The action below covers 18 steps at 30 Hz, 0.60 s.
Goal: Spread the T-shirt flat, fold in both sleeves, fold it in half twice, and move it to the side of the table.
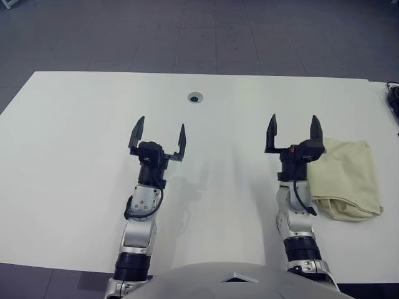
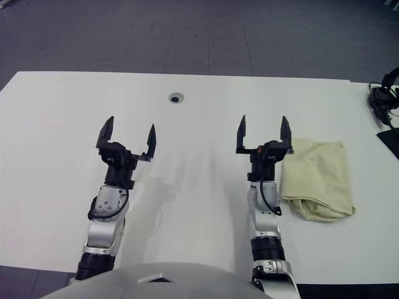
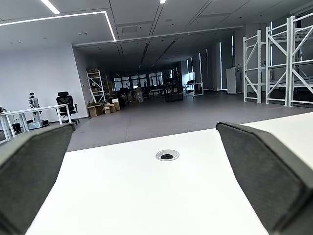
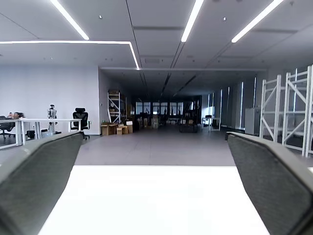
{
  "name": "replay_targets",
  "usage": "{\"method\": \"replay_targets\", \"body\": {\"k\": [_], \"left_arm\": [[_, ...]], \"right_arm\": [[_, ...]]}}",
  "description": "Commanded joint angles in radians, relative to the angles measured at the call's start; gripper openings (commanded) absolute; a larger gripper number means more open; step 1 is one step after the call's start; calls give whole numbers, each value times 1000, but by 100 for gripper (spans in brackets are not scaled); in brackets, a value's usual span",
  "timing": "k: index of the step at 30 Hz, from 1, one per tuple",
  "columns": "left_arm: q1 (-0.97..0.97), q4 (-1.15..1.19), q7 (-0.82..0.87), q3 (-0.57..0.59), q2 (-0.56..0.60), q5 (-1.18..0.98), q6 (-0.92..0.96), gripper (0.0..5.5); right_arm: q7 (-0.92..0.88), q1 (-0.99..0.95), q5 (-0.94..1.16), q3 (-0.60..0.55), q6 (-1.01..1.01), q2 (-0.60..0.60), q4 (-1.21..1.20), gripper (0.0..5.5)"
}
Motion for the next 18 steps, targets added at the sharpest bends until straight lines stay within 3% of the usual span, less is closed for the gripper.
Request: {"method": "replay_targets", "body": {"k": [1, 18], "left_arm": [[-11, 9, -2, 4, -3, -15, -3, 538], [-42, 41, 22, 36, -10, -11, -38, 538]], "right_arm": [[1, 5, -33, 8, 0, 9, -33, 536], [-3, -15, -48, -13, -10, 15, -16, 536]]}}
